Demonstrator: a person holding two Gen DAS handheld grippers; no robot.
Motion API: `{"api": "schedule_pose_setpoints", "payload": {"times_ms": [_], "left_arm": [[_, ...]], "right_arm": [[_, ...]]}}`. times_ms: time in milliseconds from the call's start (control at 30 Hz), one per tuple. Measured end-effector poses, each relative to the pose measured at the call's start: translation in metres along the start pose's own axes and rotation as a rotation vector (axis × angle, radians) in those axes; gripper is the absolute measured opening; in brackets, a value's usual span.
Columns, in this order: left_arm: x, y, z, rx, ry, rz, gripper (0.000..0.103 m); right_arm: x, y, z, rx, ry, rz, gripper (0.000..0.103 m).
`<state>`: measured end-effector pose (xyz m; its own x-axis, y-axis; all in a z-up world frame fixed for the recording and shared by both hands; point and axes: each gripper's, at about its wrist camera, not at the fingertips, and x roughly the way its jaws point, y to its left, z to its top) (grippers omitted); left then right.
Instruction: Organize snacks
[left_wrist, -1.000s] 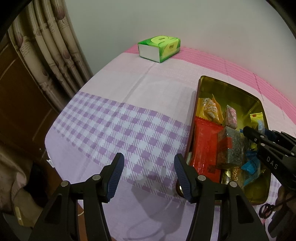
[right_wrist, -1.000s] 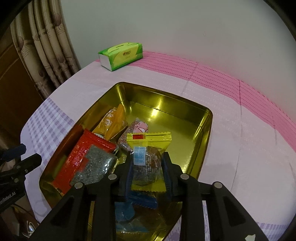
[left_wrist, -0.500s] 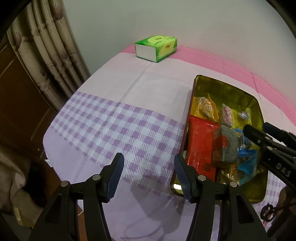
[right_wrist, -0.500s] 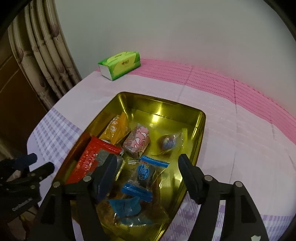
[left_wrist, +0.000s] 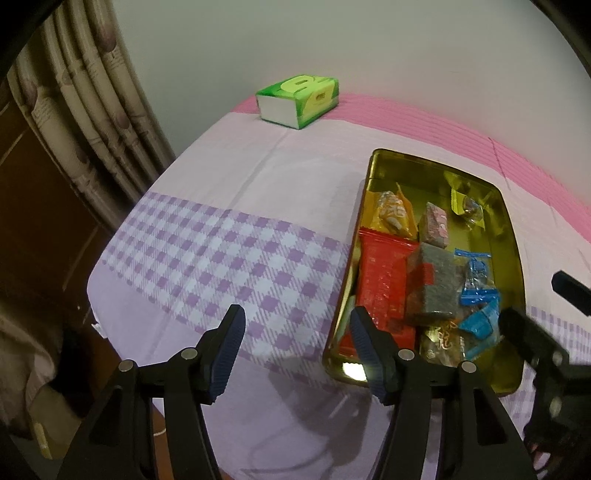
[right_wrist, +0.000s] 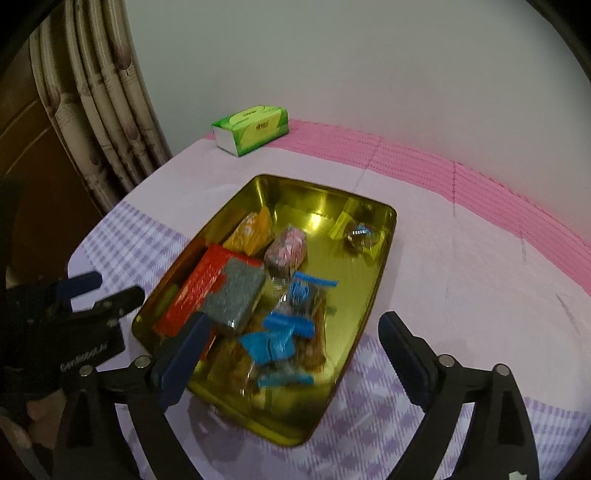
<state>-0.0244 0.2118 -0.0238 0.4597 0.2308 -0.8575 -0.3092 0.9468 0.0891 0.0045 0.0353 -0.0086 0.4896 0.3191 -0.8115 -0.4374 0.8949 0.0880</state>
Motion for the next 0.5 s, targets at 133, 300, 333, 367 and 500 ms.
{"api": "schedule_pose_setpoints", "payload": {"times_ms": [133, 300, 333, 367, 500], "left_arm": [[-0.002, -0.004, -0.001, 0.012, -0.004, 0.001, 0.06], [-0.003, -0.007, -0.002, 0.022, -0.002, -0.002, 0.06], [-0.003, -0.007, -0.003, 0.025, -0.001, -0.005, 0.06], [-0.003, -0.008, -0.003, 0.027, -0.001, -0.006, 0.06], [-0.003, -0.009, -0.003, 0.033, 0.002, -0.011, 0.06]], "right_arm": [[-0.004, 0.0, -0.011, 0.007, 0.018, -0.005, 0.092], [-0.003, -0.001, -0.02, 0.015, 0.036, -0.02, 0.092], [-0.003, -0.001, -0.021, 0.017, 0.037, -0.025, 0.092], [-0.002, -0.001, -0.022, 0.02, 0.04, -0.032, 0.093], [-0.002, -0.002, -0.024, 0.029, 0.046, -0.041, 0.093]]}}
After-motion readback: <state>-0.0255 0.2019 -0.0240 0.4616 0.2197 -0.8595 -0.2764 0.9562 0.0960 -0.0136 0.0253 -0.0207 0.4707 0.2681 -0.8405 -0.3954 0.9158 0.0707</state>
